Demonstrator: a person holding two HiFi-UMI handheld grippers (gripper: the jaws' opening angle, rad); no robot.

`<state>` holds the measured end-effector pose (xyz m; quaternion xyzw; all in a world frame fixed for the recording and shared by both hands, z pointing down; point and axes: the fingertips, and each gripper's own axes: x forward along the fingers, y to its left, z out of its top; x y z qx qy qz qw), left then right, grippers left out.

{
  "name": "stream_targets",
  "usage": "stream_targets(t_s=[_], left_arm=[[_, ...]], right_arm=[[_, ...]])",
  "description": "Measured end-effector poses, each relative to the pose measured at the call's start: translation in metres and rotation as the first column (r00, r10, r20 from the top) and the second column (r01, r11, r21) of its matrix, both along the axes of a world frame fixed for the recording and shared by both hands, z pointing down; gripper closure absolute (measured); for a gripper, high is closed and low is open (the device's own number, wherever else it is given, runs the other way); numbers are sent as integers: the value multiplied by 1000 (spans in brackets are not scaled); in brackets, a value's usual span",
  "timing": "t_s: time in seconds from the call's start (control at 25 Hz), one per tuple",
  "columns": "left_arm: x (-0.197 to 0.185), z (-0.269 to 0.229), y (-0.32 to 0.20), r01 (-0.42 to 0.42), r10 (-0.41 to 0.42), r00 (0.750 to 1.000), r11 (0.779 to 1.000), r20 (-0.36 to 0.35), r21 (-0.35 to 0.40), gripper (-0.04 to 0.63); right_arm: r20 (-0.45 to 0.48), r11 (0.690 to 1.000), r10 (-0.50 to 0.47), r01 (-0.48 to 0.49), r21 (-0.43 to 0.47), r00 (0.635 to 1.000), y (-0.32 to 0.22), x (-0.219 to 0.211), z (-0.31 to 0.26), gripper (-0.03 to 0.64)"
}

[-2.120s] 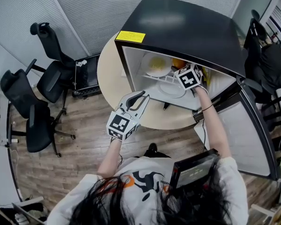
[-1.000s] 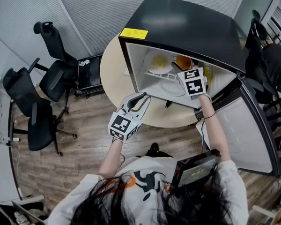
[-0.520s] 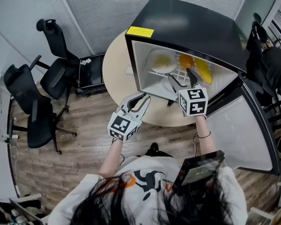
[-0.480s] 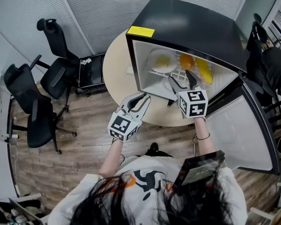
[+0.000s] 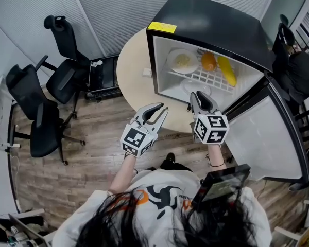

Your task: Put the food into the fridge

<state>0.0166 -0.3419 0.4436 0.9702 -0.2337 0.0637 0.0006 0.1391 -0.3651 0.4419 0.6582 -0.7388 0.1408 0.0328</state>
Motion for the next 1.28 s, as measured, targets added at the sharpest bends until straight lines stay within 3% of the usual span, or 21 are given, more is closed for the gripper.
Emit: stream_targets(t_s=[0.6, 0.92, 1.28], left_arm=[[-44, 12, 78, -9, 8, 1000, 999, -11, -38, 524], [-65, 27, 116, -2, -2, 999, 996, -44, -87, 525], [-73, 28, 136, 19, -26, 998, 995, -64, -102, 524]], right_arm=[[103, 998, 22, -16, -55, 994, 93, -65, 27, 577], [88, 992, 32, -21, -125, 996, 145, -84, 45, 583], [52, 987, -2, 11, -163, 999, 168, -90, 55, 588]])
